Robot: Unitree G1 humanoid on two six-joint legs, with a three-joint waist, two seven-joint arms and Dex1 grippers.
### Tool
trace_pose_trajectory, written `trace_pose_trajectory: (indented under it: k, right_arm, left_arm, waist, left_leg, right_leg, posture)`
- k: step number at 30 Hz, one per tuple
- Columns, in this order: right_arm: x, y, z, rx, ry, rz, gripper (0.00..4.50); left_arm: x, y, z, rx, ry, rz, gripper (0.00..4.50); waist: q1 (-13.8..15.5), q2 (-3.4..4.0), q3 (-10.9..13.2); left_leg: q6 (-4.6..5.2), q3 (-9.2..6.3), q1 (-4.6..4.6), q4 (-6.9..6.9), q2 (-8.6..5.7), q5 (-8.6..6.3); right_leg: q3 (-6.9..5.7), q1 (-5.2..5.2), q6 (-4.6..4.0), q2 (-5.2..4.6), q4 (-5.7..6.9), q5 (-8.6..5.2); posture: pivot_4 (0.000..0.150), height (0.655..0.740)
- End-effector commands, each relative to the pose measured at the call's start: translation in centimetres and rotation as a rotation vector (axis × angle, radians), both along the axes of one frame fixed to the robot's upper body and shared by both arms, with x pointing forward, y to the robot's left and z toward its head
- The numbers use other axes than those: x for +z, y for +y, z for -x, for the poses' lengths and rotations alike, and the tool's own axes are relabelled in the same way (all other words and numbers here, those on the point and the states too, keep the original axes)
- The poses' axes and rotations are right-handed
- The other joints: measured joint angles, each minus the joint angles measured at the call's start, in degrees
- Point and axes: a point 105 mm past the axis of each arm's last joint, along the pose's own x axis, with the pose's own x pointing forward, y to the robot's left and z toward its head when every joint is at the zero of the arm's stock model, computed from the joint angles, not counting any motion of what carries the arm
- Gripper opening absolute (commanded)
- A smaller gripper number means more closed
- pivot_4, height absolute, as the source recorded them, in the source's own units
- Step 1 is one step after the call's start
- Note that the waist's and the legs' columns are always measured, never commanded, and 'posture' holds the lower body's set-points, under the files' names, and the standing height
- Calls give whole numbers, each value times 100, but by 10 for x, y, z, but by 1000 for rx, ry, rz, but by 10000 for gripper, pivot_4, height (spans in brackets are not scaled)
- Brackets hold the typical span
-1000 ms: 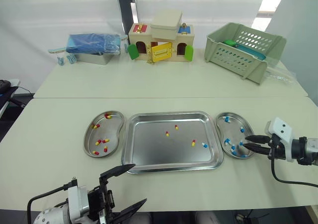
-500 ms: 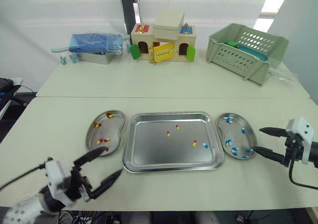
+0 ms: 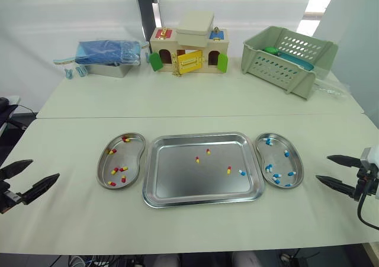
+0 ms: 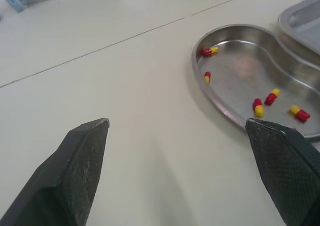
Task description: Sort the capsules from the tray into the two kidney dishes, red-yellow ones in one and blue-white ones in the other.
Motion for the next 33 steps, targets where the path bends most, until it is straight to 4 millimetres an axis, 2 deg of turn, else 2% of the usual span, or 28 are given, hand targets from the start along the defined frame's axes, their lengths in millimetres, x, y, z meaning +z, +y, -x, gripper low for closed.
trace_pose_trajectory:
  k: [1,6,10,15,21,24,28,33]
  right_arm:
    - [6,-2,1,-3,-33,9,44297]
    - [6,-3,3,-10,-43,9,44297]
    - [8,4,9,12,-110,-20,44297]
    - [4,34,32,103,-117,-72,44297]
    - [-4,109,66,264,-93,-219,44297]
    - [-3,136,76,293,-115,-284,44297]
    - [-9,150,82,304,-146,-308,44297]
    - [-21,156,86,296,-174,-317,44297]
  left_arm:
    - [12,3,-2,-13,-13,-37,45000]
    - [8,0,-5,-32,5,-41,45000]
    - [4,-8,-9,-65,11,-43,45000]
    - [6,-38,-22,-171,12,-24,45000]
    - [2,-97,-42,-397,26,1,45000]
    - [1,-139,-53,-549,36,14,45000]
    - [-3,-186,-61,-726,45,10,45000]
    - [-2,-233,-76,-893,0,41,45000]
  waist:
    - [-2,0,0]
    - [-2,0,0]
    - [-7,0,0]
    - [37,0,0]
    - [41,2,-2]
    - [47,-3,-5]
    - [67,-4,-6]
    - [86,-5,-6]
  left_leg:
    - [0,0,1,0,0,0]
    - [0,-1,1,0,1,0]
    - [0,-1,1,0,2,0]
    - [0,-2,-3,1,2,0]
    - [-1,-6,0,3,4,1]
    - [-2,-7,0,7,3,1]
    - [-2,-7,0,10,3,1]
    - [-2,-7,1,11,2,1]
  right_leg:
    - [0,0,0,0,1,0]
    - [0,0,0,0,3,0]
    - [0,0,0,1,3,0]
    - [-1,1,0,-1,3,0]
    - [-3,8,0,0,6,0]
    - [-4,8,1,0,8,0]
    - [-4,9,1,1,7,1]
    - [-5,8,1,2,8,1]
  posture:
    - [1500,7400]
    - [1500,7400]
    - [1500,7400]
    - [1500,7400]
    - [1500,7400]
    - [1500,7400]
    - [1500,7400]
    - [1500,7400]
